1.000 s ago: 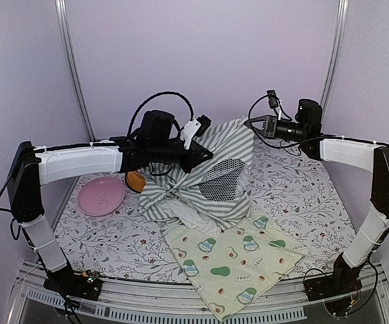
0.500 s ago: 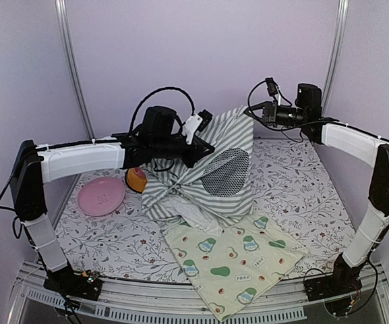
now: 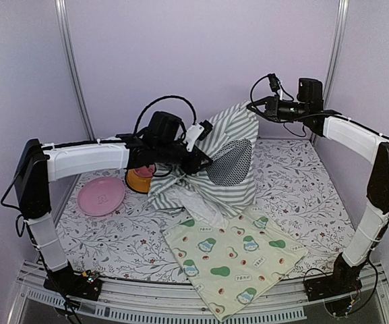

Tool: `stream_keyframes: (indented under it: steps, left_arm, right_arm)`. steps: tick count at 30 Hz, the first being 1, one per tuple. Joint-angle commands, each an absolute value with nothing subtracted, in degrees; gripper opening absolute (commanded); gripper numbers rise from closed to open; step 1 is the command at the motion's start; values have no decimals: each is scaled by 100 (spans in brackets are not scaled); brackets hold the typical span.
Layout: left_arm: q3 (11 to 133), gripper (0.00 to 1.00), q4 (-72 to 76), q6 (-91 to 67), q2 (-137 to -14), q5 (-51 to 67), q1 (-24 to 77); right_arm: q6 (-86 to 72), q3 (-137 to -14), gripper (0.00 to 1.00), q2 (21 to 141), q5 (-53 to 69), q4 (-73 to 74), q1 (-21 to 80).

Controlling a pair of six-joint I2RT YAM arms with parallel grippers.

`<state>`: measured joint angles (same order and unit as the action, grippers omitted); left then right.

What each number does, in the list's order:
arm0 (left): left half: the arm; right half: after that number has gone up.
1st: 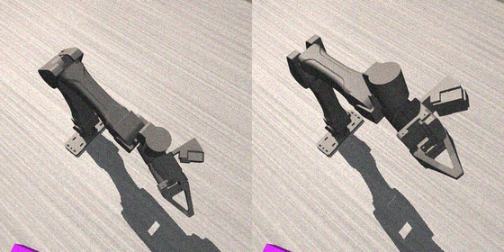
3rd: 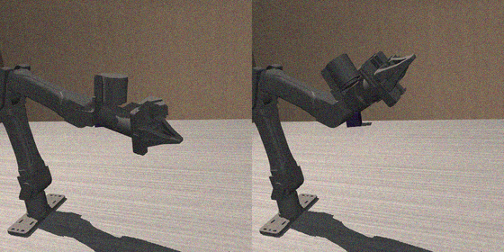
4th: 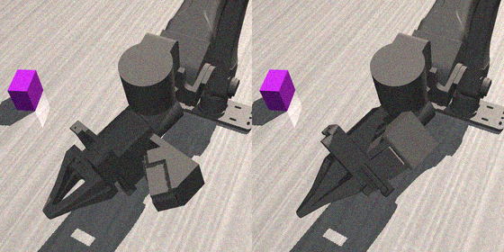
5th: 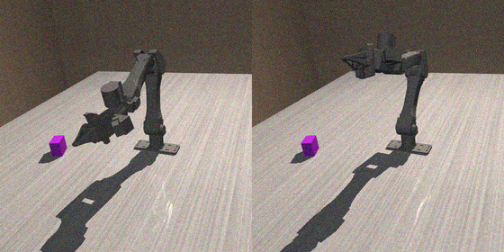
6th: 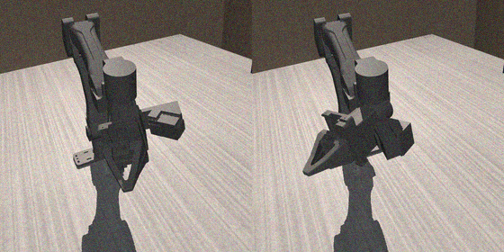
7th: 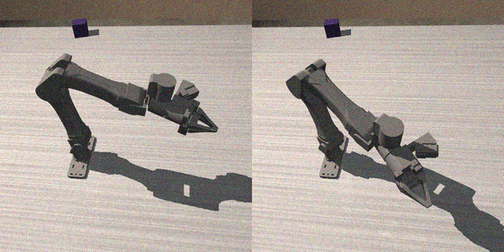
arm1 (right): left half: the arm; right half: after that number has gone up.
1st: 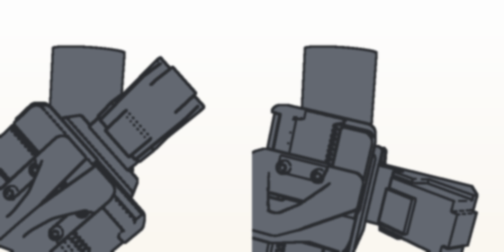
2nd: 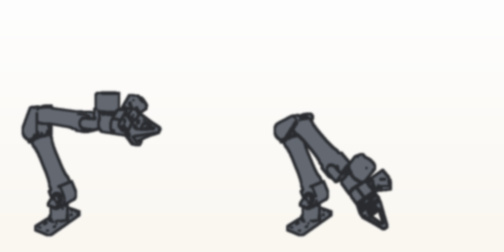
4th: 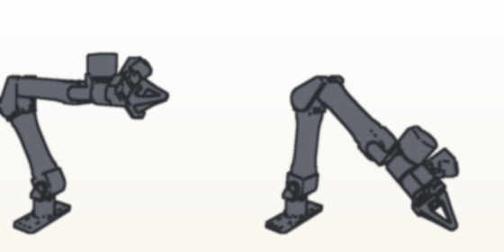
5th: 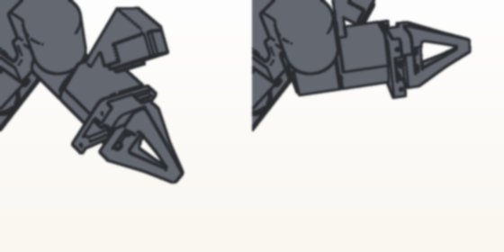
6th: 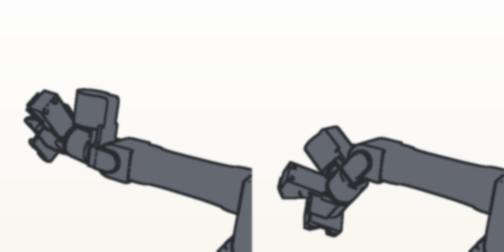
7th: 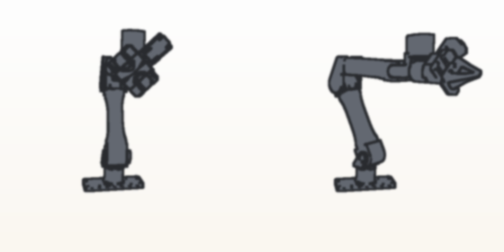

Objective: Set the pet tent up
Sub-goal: Pick up the tent pole from the tent.

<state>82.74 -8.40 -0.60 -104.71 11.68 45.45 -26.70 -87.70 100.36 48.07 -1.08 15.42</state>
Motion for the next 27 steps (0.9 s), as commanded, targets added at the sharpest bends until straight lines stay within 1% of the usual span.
stream_keyframes:
  steps: [1, 6, 8, 9, 14, 17, 23, 27]
  left_arm:
    - [8538, 35, -806, -75, -10430, 927, 4521]
    - [8583, 33, -578, 40, -10307, 1124, 4543]
    - [8651, 29, -608, 136, -10346, 1130, 4566]
    - [8706, 28, -626, 153, -10378, 1094, 4598]
    - [9188, 30, -652, 138, -10609, 879, 4652]
    - [9462, 29, -868, 132, -10823, 641, 4667]
    - [9277, 29, -934, 237, -10756, 763, 4739]
    - [9407, 28, -906, 396, -10891, 532, 4941]
  right_arm:
    - [-2414, -8930, 0, 9898, 4769, -32, 1621]
    - [-2375, -8952, 0, 9899, 4806, 7, 1634]
    - [-2365, -8970, 0, 9897, 4800, 51, 1650]
    - [-2351, -8977, 0, 9897, 4799, 72, 1667]
    - [-2295, -9000, 0, 9879, 4788, 149, 1716]
    - [-2311, -9035, 0, 9890, 4668, 197, 1718]
    - [-2295, -9243, 0, 10005, 4643, 339, 1714]
    - [-2327, -9261, 0, 10002, 4628, 338, 1731]
